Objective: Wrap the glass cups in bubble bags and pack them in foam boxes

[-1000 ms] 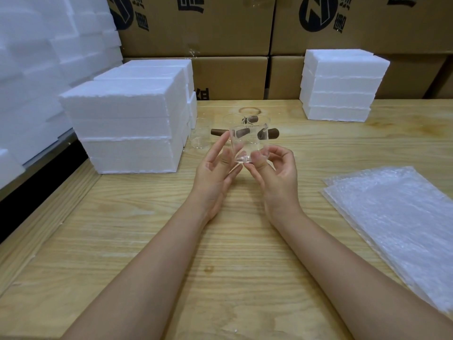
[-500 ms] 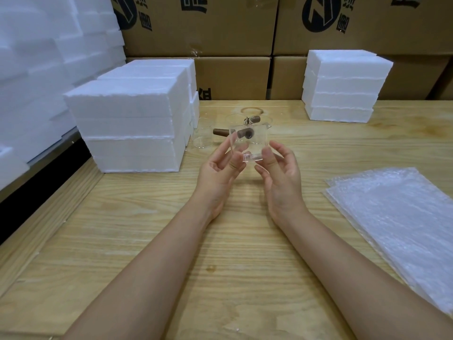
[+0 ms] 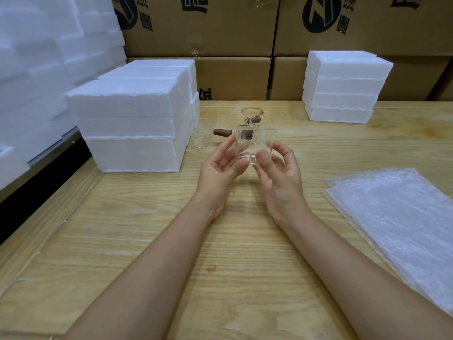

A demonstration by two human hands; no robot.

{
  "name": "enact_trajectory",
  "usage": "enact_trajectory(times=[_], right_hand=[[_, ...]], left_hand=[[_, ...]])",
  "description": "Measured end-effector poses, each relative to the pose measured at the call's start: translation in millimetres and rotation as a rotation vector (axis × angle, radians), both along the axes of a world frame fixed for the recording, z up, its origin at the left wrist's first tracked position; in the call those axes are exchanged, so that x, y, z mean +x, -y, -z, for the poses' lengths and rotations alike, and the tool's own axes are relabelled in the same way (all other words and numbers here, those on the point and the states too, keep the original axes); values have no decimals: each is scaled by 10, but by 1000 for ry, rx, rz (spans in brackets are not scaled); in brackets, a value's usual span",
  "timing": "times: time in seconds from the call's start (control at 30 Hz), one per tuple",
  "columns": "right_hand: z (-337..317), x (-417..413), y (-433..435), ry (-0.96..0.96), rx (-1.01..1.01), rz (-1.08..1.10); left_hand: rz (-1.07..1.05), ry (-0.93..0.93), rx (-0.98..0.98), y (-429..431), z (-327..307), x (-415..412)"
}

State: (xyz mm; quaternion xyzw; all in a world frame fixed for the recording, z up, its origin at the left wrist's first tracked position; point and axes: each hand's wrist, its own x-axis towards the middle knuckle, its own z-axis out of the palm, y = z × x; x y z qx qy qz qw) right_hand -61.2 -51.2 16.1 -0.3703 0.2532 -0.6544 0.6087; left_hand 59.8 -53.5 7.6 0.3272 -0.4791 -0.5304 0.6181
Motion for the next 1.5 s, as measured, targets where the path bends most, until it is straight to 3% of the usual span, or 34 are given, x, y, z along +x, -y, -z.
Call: enact_trajectory(times=[0.23, 0.4, 0.6, 0.93, 1.27, 1.5], right_hand=[[-4, -59, 12, 197, 106, -173], [1, -72, 26, 188, 143, -199], [32, -72, 47, 63, 148, -116], [28, -27, 24, -163, -15, -15], [26, -68, 74, 62, 57, -106], [35, -72, 69, 110, 139, -252]], left_hand=[[78, -25, 17, -15, -15, 25], [27, -6, -4, -16, 8, 21], [-46, -14, -15, -7, 12, 3], [-115, 60, -66, -20, 25, -30], [-236, 132, -153, -68, 23, -61], [-181, 62, -13, -24, -2, -48]])
